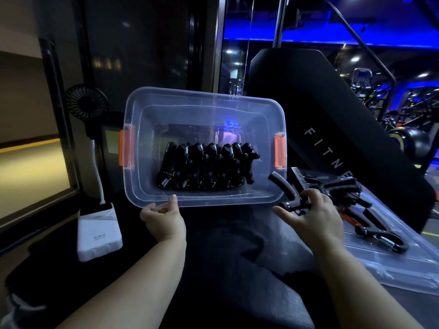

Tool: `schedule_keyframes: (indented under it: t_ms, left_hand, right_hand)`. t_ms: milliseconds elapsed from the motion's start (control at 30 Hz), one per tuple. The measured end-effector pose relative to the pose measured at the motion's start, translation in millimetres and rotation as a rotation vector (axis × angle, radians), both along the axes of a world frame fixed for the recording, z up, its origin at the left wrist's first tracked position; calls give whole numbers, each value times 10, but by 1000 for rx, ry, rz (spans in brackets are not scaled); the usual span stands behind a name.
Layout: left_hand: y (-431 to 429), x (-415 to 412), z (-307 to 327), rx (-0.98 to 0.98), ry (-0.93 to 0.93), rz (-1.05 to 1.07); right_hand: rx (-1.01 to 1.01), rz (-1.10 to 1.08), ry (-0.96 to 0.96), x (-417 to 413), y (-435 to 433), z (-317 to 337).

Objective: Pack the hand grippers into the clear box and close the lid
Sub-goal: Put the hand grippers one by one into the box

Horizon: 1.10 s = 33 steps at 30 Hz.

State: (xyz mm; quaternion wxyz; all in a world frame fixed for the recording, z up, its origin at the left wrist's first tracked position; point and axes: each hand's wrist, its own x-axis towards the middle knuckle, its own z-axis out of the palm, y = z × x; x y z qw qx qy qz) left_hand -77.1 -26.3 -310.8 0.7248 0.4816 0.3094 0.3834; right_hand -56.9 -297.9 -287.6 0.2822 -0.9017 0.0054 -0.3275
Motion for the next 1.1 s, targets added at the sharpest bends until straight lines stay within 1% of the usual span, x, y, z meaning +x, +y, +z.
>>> schedule_keyframes:
  t_ms: [167, 267, 433, 567, 767, 900, 1000, 1100]
  left_hand:
    - [7, 12, -13, 1, -9, -4]
    - [17, 21, -14, 2, -6, -1]
    - [5, 12, -4, 10, -9, -7]
    - [5, 8, -3, 1, -6, -8]
    - [5, 23, -14, 1, -1, -3]
    - [24, 36, -32, 0, 15, -1]
    - [23, 47, -36, 7, 14, 0]
    - [29, 54, -49, 7, 14, 4]
  right_hand:
    - [-26, 81, 62, -13, 39, -18]
    - [2, 129, 73, -10, 48, -28]
    - [28, 201, 18, 39, 38, -56]
    - [35, 247, 15, 81, 47, -84]
    - [187, 235, 101, -17, 66, 29]
    - [238, 188, 120, -20, 43, 29]
    - [375, 263, 99, -27, 42, 22]
    - [502, 355, 26, -33, 45, 51]
